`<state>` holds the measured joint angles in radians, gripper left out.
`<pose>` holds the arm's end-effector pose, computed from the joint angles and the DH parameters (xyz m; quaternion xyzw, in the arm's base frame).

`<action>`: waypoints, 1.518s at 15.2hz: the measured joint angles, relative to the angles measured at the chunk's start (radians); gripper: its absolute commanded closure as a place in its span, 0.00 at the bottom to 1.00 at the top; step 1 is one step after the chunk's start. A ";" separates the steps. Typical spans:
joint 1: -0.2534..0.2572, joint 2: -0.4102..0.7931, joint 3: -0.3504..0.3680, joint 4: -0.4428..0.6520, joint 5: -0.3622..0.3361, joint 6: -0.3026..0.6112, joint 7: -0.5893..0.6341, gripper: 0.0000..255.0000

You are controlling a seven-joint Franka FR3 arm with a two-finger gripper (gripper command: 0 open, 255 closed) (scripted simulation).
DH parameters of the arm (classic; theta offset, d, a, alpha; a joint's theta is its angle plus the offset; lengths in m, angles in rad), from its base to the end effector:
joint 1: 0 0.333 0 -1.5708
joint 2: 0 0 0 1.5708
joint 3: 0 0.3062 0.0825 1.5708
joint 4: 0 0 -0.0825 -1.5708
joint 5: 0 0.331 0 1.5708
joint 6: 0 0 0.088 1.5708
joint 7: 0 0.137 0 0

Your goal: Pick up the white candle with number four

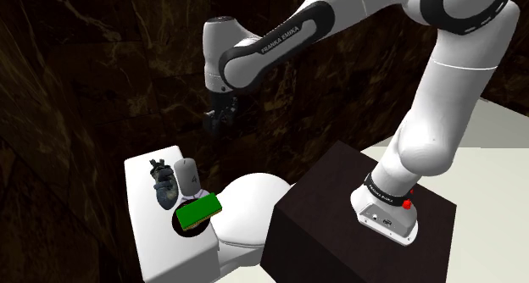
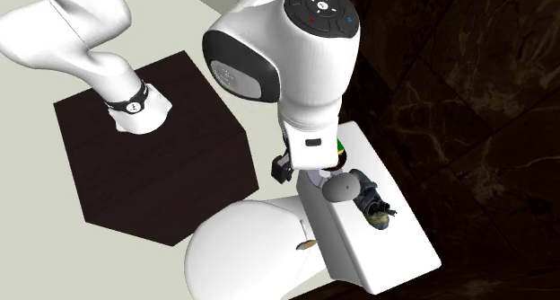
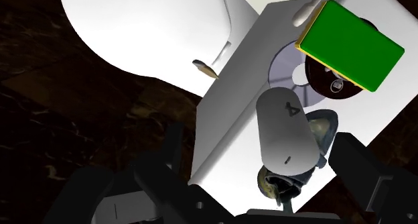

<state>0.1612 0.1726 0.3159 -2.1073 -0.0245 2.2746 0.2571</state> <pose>0.4690 0.2384 0.3345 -0.9932 -0.1154 0.0046 0.0168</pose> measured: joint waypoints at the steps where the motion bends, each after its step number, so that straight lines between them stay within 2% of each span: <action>1: 0.011 0.042 0.001 0.030 -0.016 0.006 0.018 0.00; 6: 0.066 0.225 -0.005 0.159 -0.079 0.029 0.083 0.00; 13: 0.163 0.503 -0.031 0.428 -0.143 0.001 0.145 0.00; 21: 0.179 0.594 -0.049 0.463 -0.162 0.054 0.151 0.00; 22: 0.179 0.597 -0.050 0.464 -0.162 0.056 0.151 1.00; 23: 0.179 0.598 -0.050 0.465 -0.163 0.057 0.151 1.00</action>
<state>0.3405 0.7707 0.2660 -1.6424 -0.1872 2.3312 0.4077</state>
